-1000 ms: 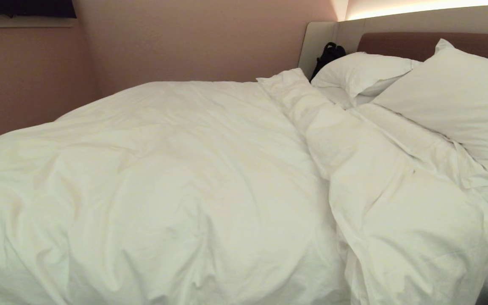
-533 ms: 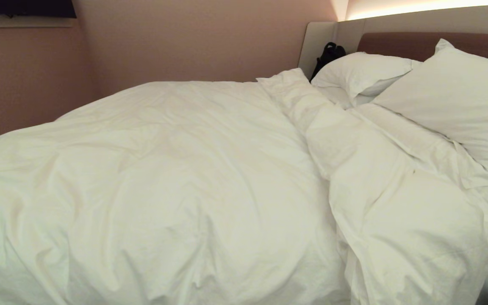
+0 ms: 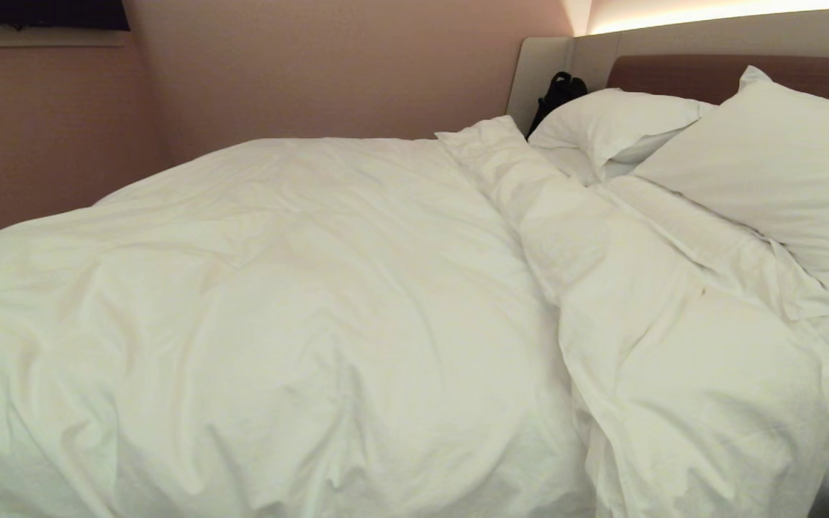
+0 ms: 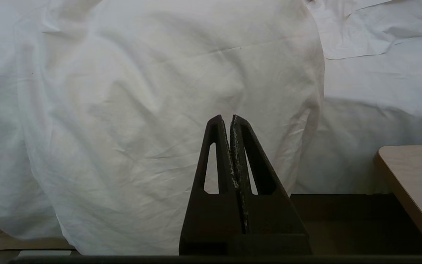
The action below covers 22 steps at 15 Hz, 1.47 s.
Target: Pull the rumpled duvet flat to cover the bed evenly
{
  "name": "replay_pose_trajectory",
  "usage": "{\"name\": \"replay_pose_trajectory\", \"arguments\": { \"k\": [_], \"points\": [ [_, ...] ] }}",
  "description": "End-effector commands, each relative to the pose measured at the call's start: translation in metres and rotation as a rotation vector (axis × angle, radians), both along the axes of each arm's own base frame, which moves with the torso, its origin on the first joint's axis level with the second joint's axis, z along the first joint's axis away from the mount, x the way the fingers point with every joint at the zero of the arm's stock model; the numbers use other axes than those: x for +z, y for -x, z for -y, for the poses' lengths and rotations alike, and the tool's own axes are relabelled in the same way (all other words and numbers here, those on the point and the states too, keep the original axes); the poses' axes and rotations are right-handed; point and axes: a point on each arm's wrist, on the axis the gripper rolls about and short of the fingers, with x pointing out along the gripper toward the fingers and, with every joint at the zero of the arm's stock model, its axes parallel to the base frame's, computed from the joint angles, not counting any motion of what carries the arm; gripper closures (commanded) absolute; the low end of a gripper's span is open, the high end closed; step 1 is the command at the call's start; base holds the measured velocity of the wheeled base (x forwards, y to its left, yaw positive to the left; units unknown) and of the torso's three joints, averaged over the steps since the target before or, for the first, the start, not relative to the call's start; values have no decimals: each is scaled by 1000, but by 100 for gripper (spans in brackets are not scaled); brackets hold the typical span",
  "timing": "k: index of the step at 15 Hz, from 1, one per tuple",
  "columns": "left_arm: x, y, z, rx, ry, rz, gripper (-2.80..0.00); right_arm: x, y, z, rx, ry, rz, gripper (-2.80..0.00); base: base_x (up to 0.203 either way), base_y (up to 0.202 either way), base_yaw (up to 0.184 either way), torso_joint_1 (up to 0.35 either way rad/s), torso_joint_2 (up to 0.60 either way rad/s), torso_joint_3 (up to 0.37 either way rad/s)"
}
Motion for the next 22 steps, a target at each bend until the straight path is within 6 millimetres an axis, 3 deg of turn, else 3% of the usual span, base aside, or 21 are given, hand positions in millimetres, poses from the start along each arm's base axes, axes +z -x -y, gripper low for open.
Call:
{"name": "replay_pose_trajectory", "arguments": {
  "k": [1,14,22],
  "points": [
    [0,0,0,0,-4,1,0,0,0,0,1,1,1,0,0,0,0,0,0,0],
    [0,0,0,2,1,2,0,0,0,0,1,1,1,0,0,4,0,0,0,0],
    [0,0,0,2,-1,2,0,0,0,0,1,1,1,0,0,182,1,3,4,1]
  ]
}}
